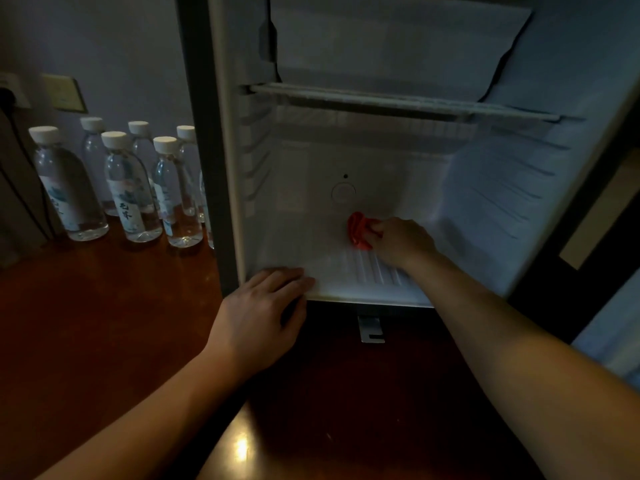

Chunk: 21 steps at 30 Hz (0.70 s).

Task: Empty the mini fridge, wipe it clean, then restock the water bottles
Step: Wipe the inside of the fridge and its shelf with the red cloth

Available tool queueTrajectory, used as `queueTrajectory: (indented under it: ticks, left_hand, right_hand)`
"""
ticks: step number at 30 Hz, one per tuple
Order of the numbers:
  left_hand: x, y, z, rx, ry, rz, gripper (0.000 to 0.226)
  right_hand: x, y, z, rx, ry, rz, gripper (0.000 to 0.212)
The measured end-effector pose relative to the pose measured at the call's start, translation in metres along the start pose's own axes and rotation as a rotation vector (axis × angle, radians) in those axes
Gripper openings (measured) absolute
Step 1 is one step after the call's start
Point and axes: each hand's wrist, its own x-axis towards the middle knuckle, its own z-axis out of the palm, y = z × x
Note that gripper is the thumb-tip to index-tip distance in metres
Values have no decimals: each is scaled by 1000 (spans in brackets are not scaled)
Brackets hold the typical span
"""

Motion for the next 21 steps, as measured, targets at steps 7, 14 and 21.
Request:
queueTrajectory:
  ticks: [7, 14, 21]
  left_hand:
    - [0, 1, -1, -29, -21, -14, 42]
    - [0, 3, -5, -13, -38, -28, 36]
    - [1, 3, -3, 12, -24, -12, 36]
  right_hand:
    - [-16, 1, 1, 13, -14, 4, 45]
    - [-63, 1, -2, -26, 7, -49, 39]
    - [-72, 1, -6, -77, -29, -54, 43]
